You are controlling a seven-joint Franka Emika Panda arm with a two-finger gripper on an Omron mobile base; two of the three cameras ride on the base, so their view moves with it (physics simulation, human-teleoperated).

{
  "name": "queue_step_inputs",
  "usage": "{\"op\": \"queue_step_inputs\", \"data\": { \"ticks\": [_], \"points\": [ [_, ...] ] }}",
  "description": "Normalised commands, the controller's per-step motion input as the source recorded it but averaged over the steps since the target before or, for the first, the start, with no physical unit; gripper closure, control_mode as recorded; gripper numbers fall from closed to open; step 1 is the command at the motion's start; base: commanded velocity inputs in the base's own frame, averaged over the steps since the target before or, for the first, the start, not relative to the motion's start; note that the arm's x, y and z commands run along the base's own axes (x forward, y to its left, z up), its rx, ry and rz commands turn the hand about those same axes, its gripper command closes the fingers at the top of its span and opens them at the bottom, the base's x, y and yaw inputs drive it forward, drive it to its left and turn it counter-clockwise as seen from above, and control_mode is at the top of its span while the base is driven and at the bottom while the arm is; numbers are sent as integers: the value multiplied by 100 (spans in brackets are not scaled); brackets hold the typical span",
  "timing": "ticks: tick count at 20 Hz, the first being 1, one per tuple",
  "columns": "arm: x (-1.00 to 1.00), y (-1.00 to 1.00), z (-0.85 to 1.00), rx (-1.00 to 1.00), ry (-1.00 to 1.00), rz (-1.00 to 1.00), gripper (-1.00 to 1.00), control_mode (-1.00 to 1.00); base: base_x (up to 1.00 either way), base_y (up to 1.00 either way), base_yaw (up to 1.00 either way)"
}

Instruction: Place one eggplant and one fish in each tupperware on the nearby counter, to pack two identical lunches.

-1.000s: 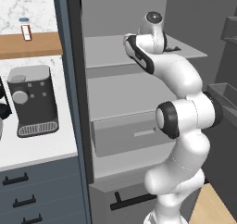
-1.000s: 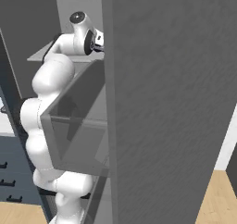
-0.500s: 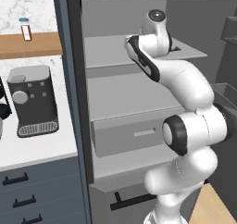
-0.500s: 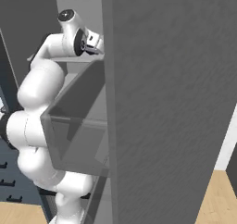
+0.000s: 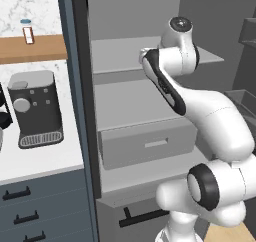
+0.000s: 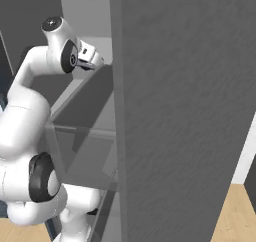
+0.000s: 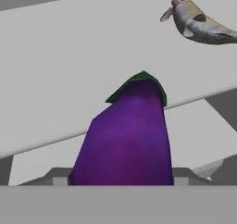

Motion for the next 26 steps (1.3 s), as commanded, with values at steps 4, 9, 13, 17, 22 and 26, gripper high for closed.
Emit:
{"op": "queue_step_inputs", "data": {
  "ticks": [4,9,13,17,22,26],
  "points": [
    [-100,4,1,0,2,0,100,-100,0,0,0],
    [-100,2,0,-3,3,0,100,-100,0,0,0],
    [-100,8,-1,-5,4,0,100,-100,0,0,0],
    [-100,8,-16,-6,3,0,100,-100,0,0,0],
    [-20,2,-4,-1,0,0,100,100,-80,17,0],
    [0,0,0,0,0,0,100,100,-100,31,8]
  ]
}}
